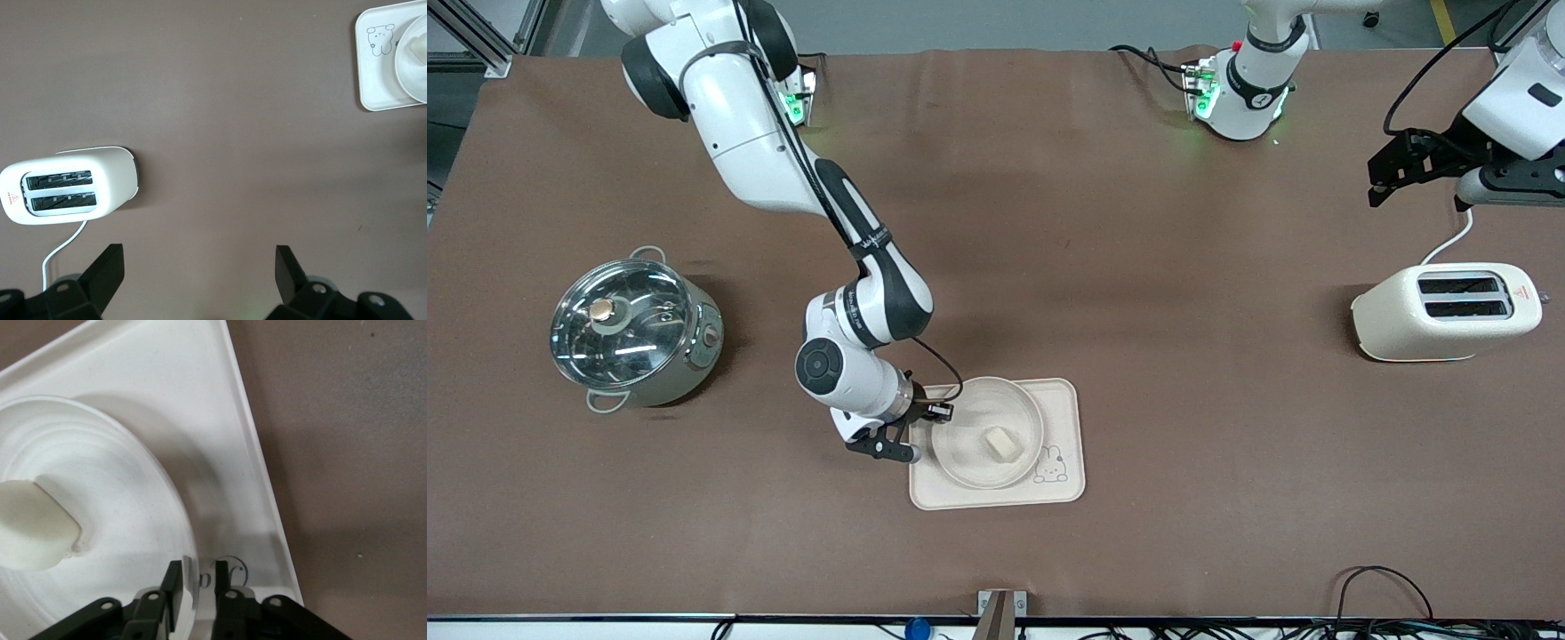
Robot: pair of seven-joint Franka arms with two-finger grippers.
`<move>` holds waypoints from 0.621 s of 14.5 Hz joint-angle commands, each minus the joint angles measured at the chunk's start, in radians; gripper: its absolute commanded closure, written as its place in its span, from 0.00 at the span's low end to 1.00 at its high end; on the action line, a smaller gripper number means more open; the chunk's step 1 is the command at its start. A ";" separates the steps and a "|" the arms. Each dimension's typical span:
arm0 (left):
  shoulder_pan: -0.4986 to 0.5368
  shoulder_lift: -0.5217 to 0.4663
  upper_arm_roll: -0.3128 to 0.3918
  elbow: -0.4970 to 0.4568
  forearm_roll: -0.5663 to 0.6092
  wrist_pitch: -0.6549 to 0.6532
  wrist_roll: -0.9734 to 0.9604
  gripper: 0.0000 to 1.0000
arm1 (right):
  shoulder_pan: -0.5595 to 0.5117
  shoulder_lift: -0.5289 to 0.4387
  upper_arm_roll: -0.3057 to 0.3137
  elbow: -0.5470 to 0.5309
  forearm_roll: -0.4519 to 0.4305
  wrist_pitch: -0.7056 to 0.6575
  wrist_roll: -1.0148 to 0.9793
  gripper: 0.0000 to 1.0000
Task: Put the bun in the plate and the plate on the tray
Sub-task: 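Settle the plate on the tray and open the right gripper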
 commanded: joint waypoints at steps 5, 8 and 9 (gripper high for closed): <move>0.006 -0.012 -0.003 -0.010 -0.013 0.007 0.001 0.00 | -0.032 -0.105 0.007 -0.053 -0.009 -0.092 0.048 0.00; 0.006 -0.012 -0.003 -0.010 -0.012 0.007 0.001 0.00 | -0.064 -0.186 -0.036 -0.053 -0.013 -0.249 0.034 0.00; 0.006 -0.012 -0.003 -0.010 -0.012 0.007 0.001 0.00 | -0.081 -0.217 -0.060 -0.053 -0.013 -0.323 0.015 0.00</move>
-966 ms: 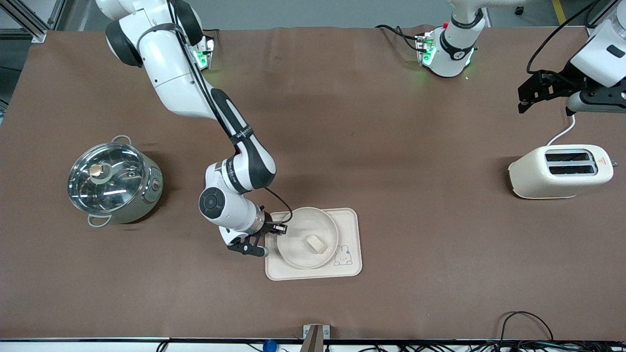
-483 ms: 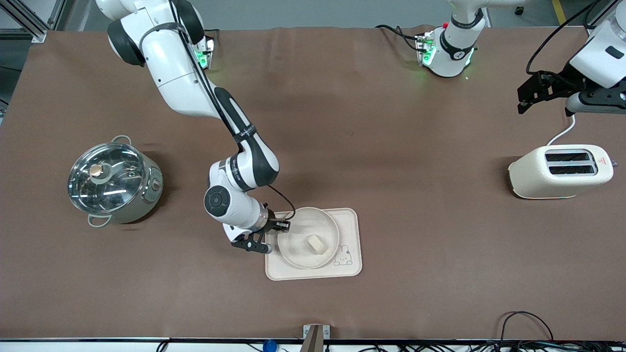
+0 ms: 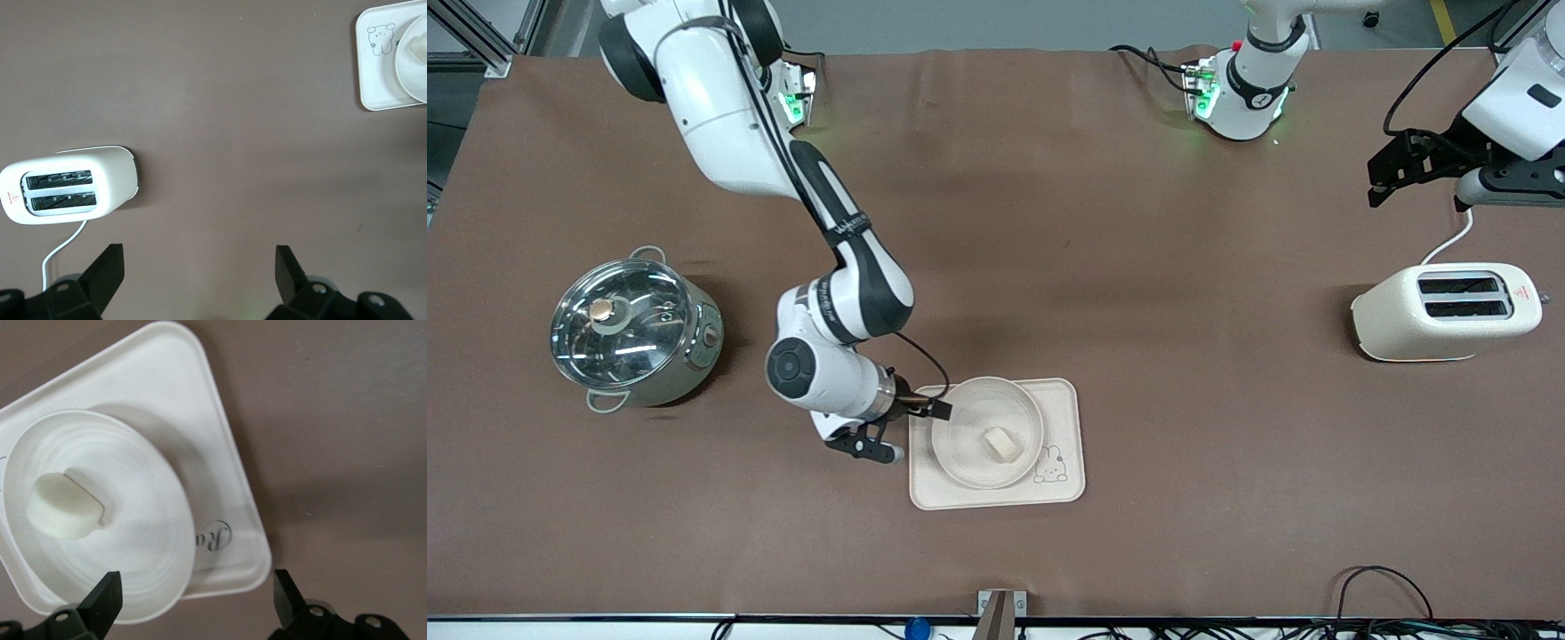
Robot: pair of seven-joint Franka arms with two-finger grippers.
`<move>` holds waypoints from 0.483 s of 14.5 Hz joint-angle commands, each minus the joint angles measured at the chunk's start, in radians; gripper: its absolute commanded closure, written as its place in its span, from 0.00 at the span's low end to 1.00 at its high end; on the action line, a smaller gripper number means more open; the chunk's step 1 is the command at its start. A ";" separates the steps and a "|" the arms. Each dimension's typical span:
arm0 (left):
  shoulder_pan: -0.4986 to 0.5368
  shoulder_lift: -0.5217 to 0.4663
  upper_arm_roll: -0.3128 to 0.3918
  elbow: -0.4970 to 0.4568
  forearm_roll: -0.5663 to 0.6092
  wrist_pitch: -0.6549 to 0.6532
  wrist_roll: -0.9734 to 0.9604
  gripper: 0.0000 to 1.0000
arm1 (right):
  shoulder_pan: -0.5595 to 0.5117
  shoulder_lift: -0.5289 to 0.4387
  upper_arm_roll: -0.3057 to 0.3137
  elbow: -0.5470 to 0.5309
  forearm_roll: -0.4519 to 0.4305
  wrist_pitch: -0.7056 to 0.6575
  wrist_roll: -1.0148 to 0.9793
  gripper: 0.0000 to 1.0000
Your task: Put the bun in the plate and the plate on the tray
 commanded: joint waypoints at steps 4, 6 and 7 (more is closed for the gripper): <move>0.006 -0.014 -0.003 -0.007 -0.012 0.007 0.005 0.00 | -0.171 -0.236 -0.060 -0.071 -0.015 -0.414 -0.240 0.00; 0.006 -0.014 -0.003 -0.006 -0.012 0.006 0.010 0.00 | -0.205 -0.368 -0.075 -0.181 -0.083 -0.441 -0.327 0.00; 0.004 -0.012 -0.003 -0.006 -0.006 0.004 0.011 0.00 | -0.217 -0.449 -0.074 -0.253 -0.134 -0.433 -0.360 0.00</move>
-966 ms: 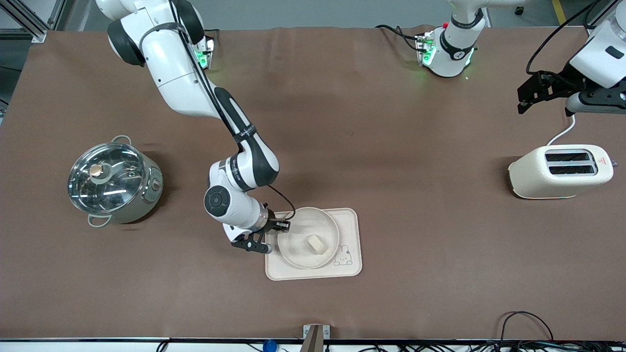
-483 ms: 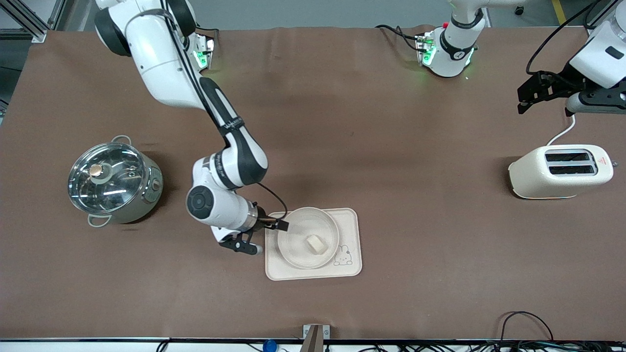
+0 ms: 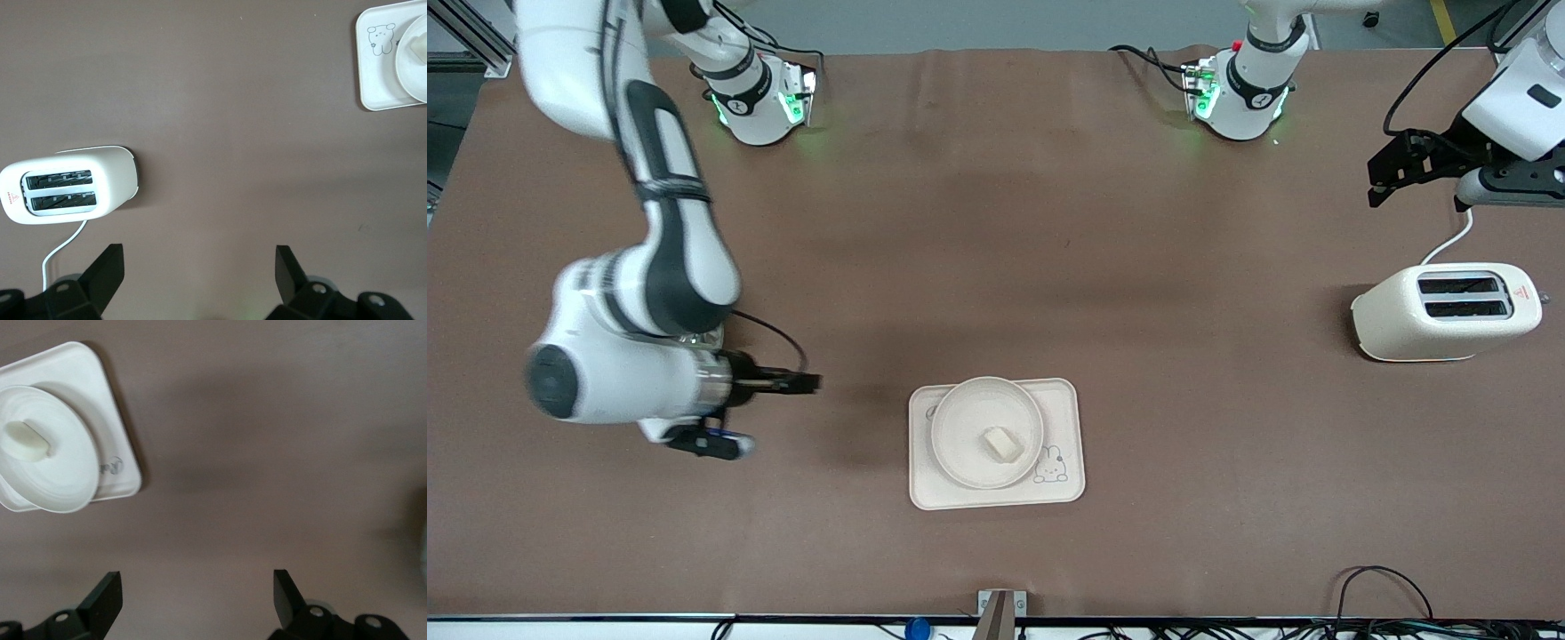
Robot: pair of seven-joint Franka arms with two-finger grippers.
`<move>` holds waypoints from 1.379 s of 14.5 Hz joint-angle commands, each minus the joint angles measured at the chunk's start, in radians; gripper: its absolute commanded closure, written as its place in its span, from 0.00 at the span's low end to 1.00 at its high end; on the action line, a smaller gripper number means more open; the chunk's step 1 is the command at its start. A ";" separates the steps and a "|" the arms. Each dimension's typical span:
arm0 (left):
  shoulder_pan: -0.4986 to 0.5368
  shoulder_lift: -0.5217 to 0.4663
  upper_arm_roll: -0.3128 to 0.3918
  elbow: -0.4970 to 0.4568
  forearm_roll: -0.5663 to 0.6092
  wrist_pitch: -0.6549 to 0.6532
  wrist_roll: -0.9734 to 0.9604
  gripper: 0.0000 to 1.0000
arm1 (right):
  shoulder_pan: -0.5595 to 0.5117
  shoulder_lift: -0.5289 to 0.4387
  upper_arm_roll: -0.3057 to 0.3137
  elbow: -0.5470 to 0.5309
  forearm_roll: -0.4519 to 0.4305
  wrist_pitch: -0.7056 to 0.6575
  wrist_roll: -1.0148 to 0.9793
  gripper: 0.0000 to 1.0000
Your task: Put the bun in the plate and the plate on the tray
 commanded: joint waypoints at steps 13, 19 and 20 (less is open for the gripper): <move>0.004 0.016 -0.002 0.036 0.001 0.004 0.057 0.00 | -0.193 -0.657 0.081 -0.355 -0.416 -0.119 -0.152 0.00; 0.004 0.017 -0.002 0.042 -0.012 -0.023 0.050 0.00 | -0.191 -0.662 0.070 -0.270 -0.434 -0.171 -0.176 0.00; 0.004 0.017 -0.002 0.042 -0.013 -0.028 0.050 0.00 | -0.193 -0.662 0.072 -0.278 -0.434 -0.170 -0.176 0.00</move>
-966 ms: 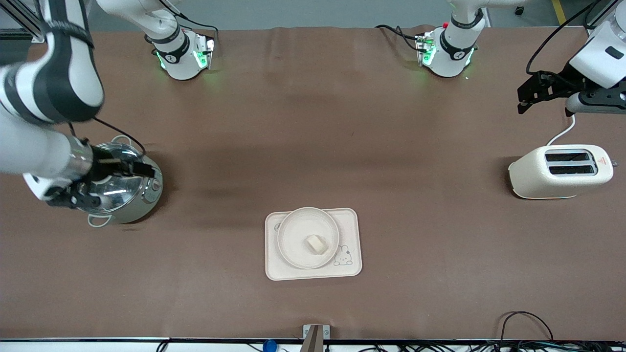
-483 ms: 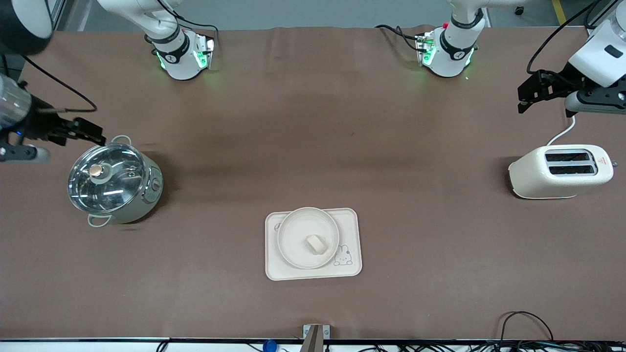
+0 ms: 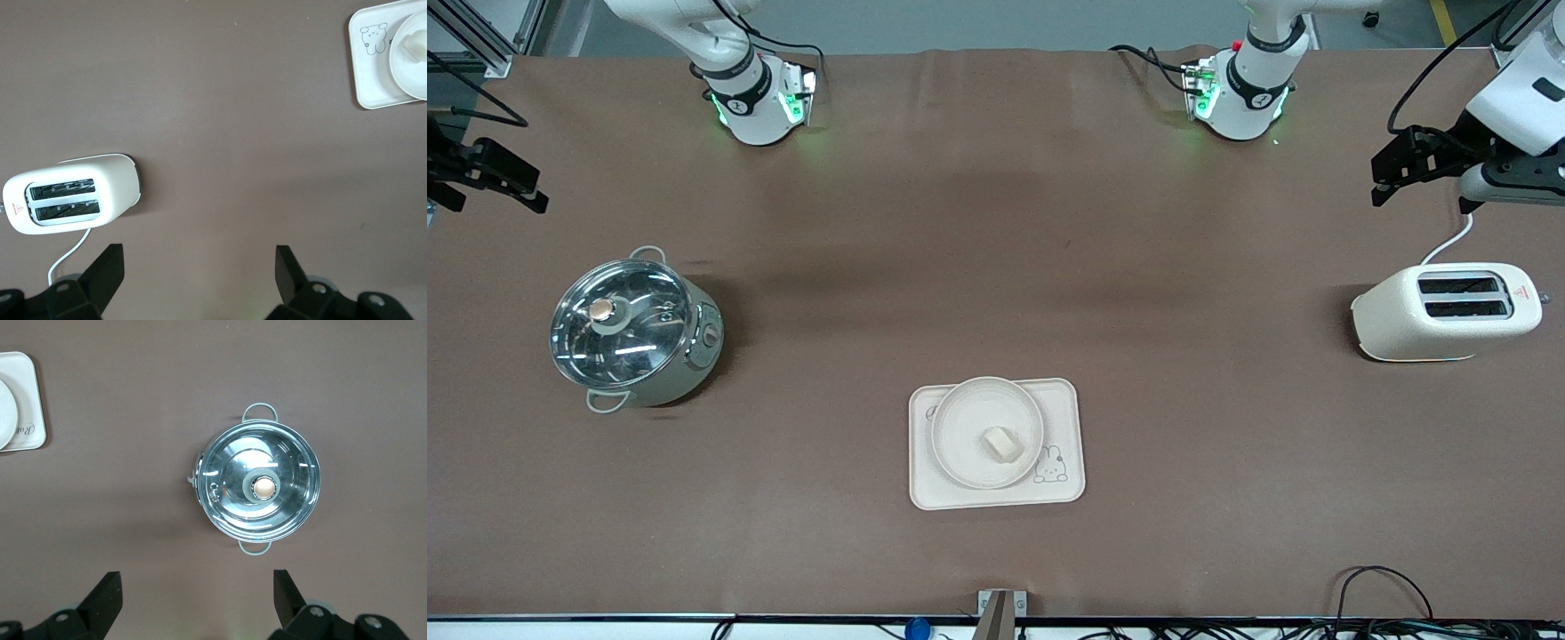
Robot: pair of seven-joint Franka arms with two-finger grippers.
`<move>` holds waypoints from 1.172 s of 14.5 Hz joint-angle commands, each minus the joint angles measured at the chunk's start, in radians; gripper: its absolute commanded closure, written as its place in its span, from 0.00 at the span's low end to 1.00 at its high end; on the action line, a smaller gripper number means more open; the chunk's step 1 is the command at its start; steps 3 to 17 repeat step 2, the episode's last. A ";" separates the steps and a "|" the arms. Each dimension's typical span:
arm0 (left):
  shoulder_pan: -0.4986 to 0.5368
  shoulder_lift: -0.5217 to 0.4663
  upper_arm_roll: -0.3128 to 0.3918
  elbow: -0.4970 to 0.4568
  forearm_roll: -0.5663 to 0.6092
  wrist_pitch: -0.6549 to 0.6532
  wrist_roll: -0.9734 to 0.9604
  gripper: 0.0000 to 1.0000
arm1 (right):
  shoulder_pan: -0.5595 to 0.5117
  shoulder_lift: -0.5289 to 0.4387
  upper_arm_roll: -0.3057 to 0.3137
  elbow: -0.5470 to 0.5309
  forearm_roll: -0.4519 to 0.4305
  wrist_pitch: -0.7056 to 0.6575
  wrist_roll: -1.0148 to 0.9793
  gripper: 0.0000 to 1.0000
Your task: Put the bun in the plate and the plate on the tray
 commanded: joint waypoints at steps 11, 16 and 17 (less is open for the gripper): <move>0.004 0.012 -0.003 0.030 -0.013 -0.037 0.004 0.00 | -0.013 0.006 0.015 -0.008 -0.017 -0.004 -0.006 0.00; 0.004 0.012 -0.003 0.030 -0.013 -0.037 0.004 0.00 | -0.013 0.006 0.015 -0.008 -0.017 -0.004 -0.006 0.00; 0.004 0.012 -0.003 0.030 -0.013 -0.037 0.004 0.00 | -0.013 0.006 0.015 -0.008 -0.017 -0.004 -0.006 0.00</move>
